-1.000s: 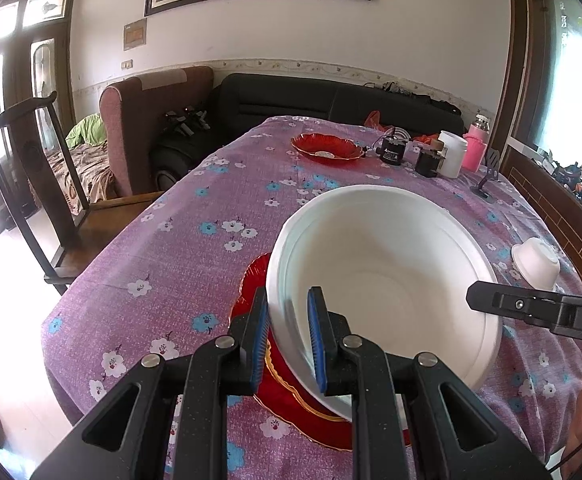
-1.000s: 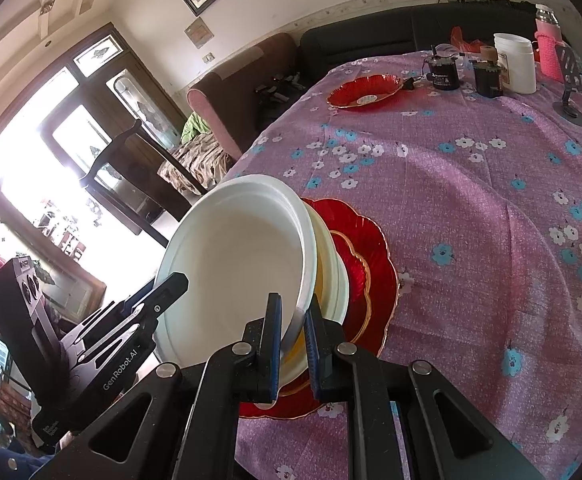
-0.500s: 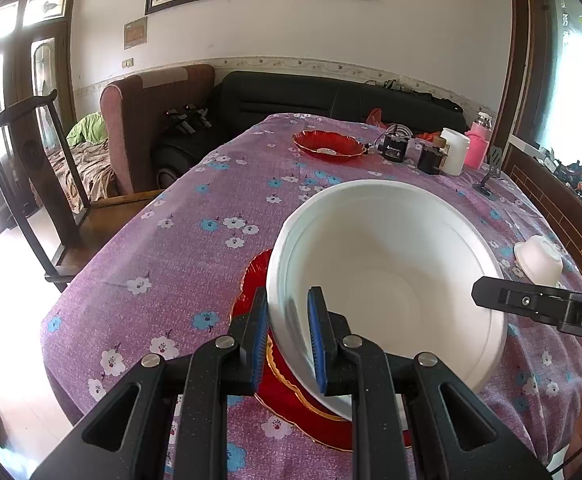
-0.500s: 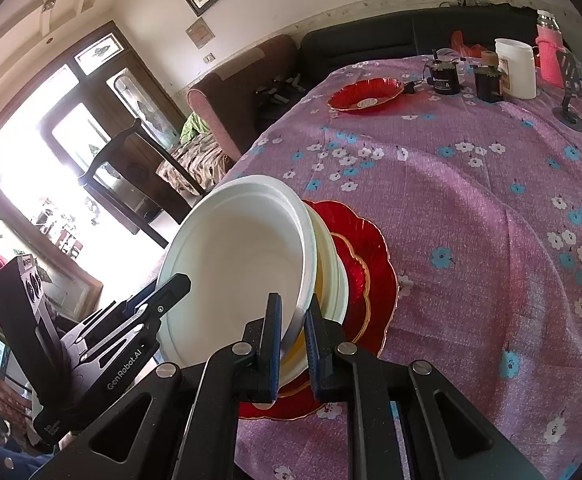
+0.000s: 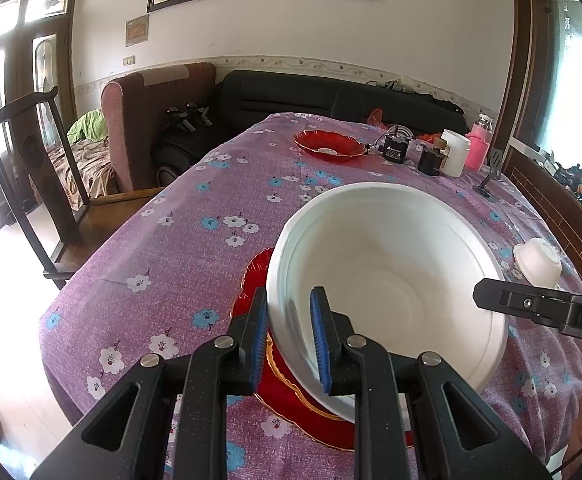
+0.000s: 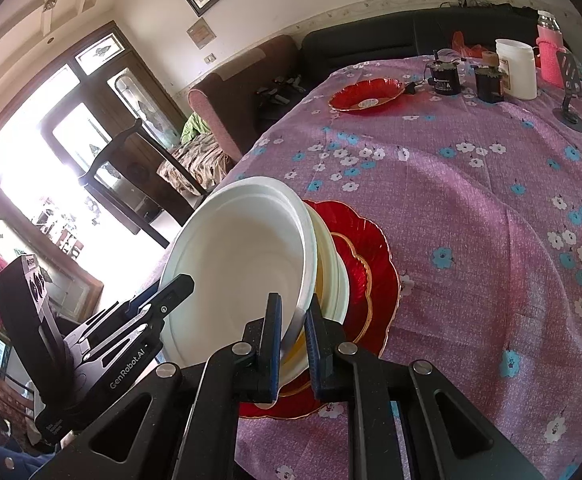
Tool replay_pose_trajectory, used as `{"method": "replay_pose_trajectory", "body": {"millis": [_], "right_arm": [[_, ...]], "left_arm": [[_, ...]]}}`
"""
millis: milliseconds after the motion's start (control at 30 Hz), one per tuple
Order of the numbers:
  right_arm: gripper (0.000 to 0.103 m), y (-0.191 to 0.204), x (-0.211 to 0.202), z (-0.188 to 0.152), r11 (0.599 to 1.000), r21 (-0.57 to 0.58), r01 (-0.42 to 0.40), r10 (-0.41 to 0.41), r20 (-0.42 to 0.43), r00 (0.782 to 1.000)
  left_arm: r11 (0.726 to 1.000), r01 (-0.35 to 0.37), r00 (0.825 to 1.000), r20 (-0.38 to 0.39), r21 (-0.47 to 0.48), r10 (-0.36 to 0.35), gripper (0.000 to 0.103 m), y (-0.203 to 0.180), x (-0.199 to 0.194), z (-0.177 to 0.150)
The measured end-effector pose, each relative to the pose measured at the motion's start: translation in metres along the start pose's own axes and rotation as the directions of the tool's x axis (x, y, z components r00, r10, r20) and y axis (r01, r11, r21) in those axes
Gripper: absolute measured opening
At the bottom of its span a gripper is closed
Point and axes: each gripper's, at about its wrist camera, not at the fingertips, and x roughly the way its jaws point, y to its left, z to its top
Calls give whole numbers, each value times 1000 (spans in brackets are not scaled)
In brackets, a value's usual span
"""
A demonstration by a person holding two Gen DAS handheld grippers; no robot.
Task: Organize plates and bowls
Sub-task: 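Lower the large white bowl into the beige bowl on the stack, then open both tools and move them to the upside-down small white bowl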
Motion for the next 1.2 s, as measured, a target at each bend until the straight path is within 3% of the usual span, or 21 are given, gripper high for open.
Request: {"method": "replay_pose_trajectory", "body": {"millis": [167, 533, 833, 933, 1100, 1200], "right_arm": [[16, 2, -3, -1, 1000, 3, -10, 10, 3, 1000], [26, -10, -21, 0, 999, 34, -21, 20, 46, 999], [26, -24, -32, -2, 996, 72, -51, 47, 67, 997], [26, -44, -51, 2, 994, 107, -28, 16, 115, 993], [27, -114, -102, -1, 967, 253, 37, -90, 201, 975], [39, -164, -139, -5, 930, 358, 80, -178, 249, 952]], "left_arm": [[1000, -5, 1000, 15, -8, 5, 34, 1, -5, 1], [1000, -4, 999, 37, -4, 4, 35, -3, -17, 8], [1000, -21, 999, 49, -1, 21, 36, -11, -27, 14], [999, 17, 998, 51, 45, -20, 36, -27, -34, 18], [977, 130, 990, 33, 169, -138, 39, -79, -46, 27], [937, 264, 964, -40, 228, -262, 45, -125, -45, 35]]}}
